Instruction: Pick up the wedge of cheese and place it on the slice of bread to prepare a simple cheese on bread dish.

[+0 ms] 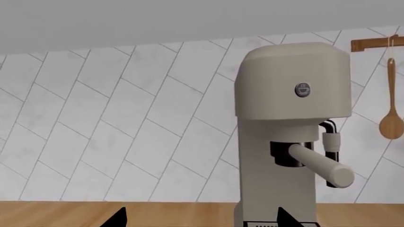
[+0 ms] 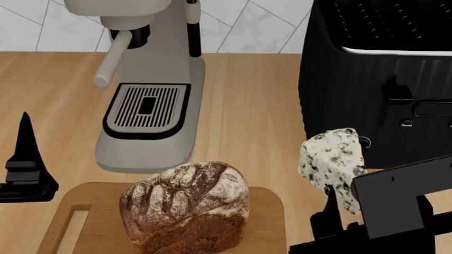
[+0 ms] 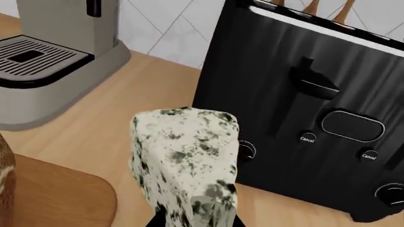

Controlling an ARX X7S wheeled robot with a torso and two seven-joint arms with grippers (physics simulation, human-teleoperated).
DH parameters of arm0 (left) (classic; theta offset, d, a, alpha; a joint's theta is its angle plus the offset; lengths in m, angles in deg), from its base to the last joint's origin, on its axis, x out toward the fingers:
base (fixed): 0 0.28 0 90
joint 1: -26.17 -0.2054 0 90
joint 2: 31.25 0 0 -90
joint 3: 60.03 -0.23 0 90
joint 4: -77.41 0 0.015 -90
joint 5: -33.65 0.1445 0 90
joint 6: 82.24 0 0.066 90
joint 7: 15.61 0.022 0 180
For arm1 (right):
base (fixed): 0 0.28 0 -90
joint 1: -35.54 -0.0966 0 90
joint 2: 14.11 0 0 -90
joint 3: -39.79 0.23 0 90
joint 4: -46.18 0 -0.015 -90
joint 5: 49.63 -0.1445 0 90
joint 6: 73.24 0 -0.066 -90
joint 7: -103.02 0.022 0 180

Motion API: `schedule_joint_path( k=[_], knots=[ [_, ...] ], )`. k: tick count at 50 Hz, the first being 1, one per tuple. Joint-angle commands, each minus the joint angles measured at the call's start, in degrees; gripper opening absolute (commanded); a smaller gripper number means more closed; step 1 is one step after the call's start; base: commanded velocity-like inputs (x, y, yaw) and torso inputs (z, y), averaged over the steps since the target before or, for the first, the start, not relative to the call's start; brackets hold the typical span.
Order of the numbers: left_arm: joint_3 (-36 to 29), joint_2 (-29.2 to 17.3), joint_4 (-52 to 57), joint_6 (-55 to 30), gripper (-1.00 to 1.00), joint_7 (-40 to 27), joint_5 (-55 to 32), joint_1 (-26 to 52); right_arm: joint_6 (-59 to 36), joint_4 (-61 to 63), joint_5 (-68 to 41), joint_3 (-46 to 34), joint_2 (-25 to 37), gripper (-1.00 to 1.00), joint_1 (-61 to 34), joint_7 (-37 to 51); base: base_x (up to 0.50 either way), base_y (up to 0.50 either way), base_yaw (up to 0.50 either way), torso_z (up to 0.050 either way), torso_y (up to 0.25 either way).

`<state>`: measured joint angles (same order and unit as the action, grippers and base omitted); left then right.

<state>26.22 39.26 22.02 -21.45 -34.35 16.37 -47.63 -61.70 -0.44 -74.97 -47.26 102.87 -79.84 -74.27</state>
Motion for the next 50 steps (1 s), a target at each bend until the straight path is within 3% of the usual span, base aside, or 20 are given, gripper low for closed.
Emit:
schedule_joint_path(
  k=[1, 11, 27, 35, 50],
  knots=[
    [-0.3, -0.2, -0.1, -0.3, 1.0, -0.5, 0.3, 0.1, -8.7, 6.3, -2.4, -1.1, 0.2, -1.0, -8.1, 0.0, 0.0, 0.0, 0.0, 0.0, 0.0],
    [-0.4, -0.4, -0.1, 0.0, 1.0, -1.0, 0.6, 0.1, -11.2, 6.9, -5.8, -2.2, 0.6, -1.0, -12.1, 0.8, 0.0, 0.0, 0.0, 0.0, 0.0],
    [-0.6, -0.7, 0.2, 0.3, 1.0, -0.9, 0.1, -0.1, -11.1, 3.9, -18.6, -4.9, 2.5, -1.0, -20.4, 9.1, 0.0, 0.0, 0.0, 0.0, 0.0],
    [-1.3, -1.1, -0.3, -0.7, 1.0, -1.0, 0.3, 0.4, -11.3, 2.0, -33.1, -6.6, 4.6, -1.0, -25.6, 19.1, 0.0, 0.0, 0.0, 0.0, 0.0],
    [-1.3, -1.1, -0.3, -0.7, 1.0, -1.0, 0.3, 0.4, -11.3, 2.0, -33.1, -6.6, 4.6, -1.0, -25.6, 19.1, 0.0, 0.0, 0.0, 0.0, 0.0]
  ],
)
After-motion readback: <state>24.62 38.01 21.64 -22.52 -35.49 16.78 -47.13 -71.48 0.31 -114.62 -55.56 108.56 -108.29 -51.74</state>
